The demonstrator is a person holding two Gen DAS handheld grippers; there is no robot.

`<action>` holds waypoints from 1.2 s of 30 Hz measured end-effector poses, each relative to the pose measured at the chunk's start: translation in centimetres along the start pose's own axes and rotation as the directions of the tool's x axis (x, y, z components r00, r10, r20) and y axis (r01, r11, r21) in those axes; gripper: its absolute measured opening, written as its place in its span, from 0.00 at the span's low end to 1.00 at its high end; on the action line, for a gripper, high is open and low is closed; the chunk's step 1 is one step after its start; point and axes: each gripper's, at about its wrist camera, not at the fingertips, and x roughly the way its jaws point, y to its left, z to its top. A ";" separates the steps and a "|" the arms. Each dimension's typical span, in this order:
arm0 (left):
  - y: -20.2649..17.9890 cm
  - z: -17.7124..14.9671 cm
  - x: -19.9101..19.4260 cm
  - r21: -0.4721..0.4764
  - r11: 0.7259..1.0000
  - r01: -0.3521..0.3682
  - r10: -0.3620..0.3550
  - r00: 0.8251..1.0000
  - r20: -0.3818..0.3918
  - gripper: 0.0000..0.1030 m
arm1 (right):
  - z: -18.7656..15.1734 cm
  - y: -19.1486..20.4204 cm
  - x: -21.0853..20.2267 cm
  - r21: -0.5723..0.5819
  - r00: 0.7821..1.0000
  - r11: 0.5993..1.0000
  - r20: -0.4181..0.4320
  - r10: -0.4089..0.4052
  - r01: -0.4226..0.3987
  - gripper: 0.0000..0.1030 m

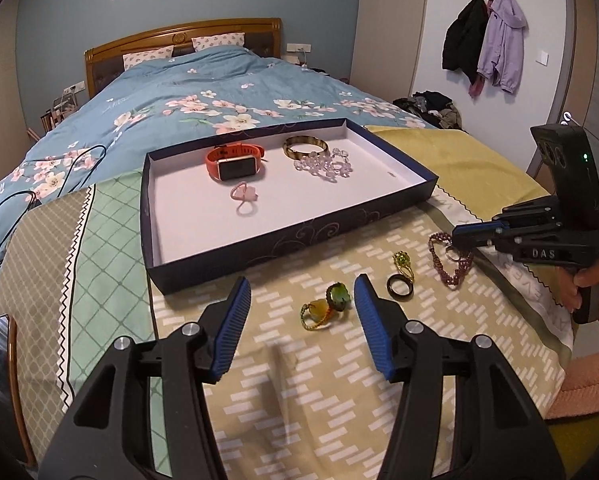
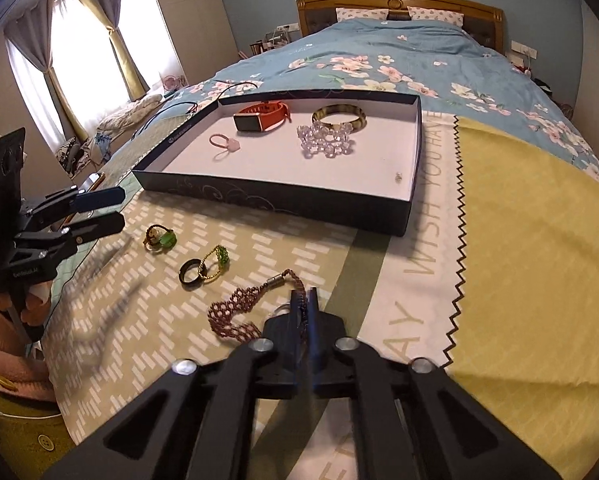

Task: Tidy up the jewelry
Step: 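Grasp the dark red beaded necklace with the right tool while the left tool reaches the black ring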

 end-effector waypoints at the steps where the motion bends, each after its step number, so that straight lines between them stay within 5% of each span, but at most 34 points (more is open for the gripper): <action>1: 0.0 0.0 0.0 0.002 1.000 -0.001 0.001 1.000 -0.001 0.52 | 0.0 0.1 -0.2 0.000 1.000 1.000 0.009 0.000 0.000 0.01; 17: -1.4 -0.6 0.4 0.073 0.997 0.029 -0.027 0.999 -0.030 0.45 | 1.4 2.2 -2.5 -0.045 0.993 0.998 0.107 0.045 -0.041 0.01; 23: -4.0 0.3 0.8 0.118 0.981 0.156 -0.154 0.988 -0.024 0.43 | 1.5 2.1 -2.7 -0.032 0.992 0.998 0.120 0.050 -0.046 0.01; 29: -6.4 0.8 4.1 0.172 0.969 0.180 -0.164 0.981 -0.103 0.41 | 1.5 2.1 -2.8 -0.028 0.990 0.998 0.130 0.060 -0.057 0.01; 36: -6.5 1.2 7.0 0.160 0.970 0.181 -0.150 0.970 -0.189 0.24 | 1.6 1.9 -2.8 -0.025 0.988 0.998 0.137 0.068 -0.065 0.01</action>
